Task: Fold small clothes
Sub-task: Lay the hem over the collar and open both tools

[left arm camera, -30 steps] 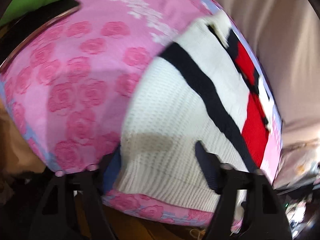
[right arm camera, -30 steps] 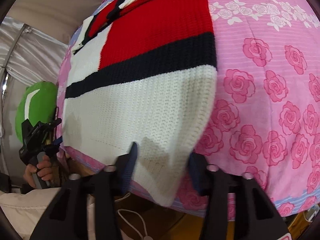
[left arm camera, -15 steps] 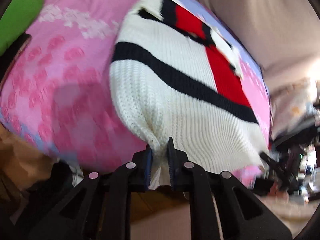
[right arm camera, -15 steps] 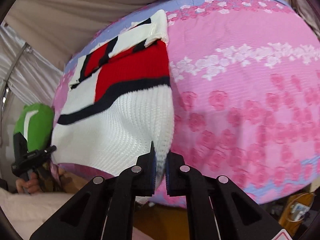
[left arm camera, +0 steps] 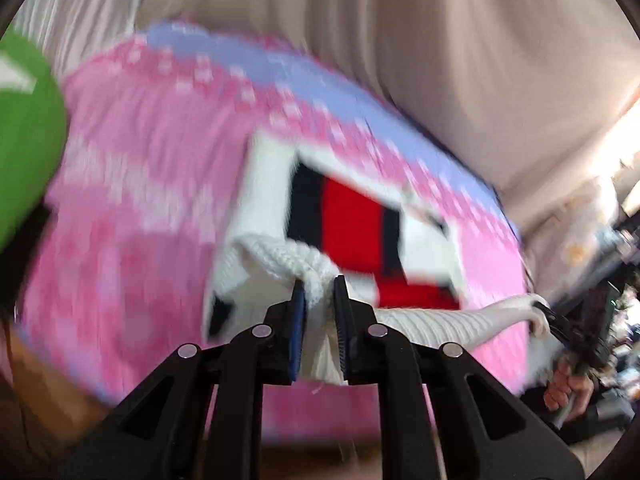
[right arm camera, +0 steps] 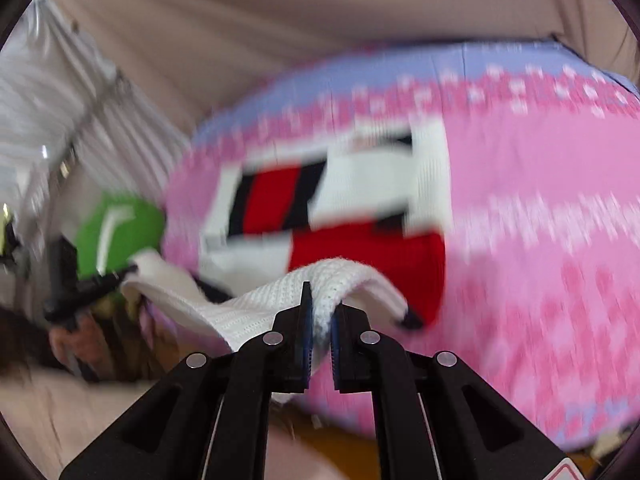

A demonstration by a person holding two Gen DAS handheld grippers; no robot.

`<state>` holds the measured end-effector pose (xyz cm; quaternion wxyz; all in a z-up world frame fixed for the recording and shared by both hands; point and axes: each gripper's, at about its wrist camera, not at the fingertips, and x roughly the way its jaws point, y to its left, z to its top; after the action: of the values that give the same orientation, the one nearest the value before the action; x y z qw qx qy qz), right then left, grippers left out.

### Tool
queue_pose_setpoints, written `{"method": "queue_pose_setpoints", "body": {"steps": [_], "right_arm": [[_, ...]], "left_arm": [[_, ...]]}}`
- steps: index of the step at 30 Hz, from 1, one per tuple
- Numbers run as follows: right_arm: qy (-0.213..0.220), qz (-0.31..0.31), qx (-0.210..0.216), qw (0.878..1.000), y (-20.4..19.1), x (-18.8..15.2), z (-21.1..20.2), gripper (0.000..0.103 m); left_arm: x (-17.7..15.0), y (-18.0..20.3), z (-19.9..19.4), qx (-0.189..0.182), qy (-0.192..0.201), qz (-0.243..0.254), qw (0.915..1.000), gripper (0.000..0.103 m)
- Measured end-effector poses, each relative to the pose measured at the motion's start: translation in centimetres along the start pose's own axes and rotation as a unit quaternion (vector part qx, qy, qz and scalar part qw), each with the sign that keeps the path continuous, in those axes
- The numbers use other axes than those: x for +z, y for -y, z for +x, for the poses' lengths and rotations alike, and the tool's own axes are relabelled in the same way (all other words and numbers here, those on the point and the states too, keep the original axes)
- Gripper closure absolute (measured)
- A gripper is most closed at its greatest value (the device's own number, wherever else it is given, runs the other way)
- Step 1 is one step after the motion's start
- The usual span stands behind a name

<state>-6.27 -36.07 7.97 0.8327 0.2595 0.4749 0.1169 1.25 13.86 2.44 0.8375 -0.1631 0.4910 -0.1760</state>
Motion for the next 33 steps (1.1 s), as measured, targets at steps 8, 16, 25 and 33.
{"method": "queue_pose_setpoints", "body": {"steps": [8, 16, 25, 33], "right_arm": [[-0.005, 0.229, -0.012, 0.973, 11.2, 7.9, 15.1, 0.090], [0.082, 0.198, -0.076, 0.974, 9.4, 6.6, 11.1, 0.037], [0.049, 0.068, -0.164, 0.983, 7.3, 3.2, 12.1, 0.037], [0.003, 0.081, -0.182, 0.980, 8.2, 7.4, 17.2, 0.033]], "left_arm": [[6.0, -2.9, 12.7, 0.101, -0.003, -0.047, 0.9938, 0.098], [3.4, -2.6, 9.0, 0.087, 0.068, -0.014, 0.9938, 0.040], [3.7, -1.2, 12.8, 0.122, 0.029, 0.037, 0.9914, 0.037], [6.3, -2.0, 17.3, 0.117, -0.009, -0.002, 0.9931, 0.049]]}}
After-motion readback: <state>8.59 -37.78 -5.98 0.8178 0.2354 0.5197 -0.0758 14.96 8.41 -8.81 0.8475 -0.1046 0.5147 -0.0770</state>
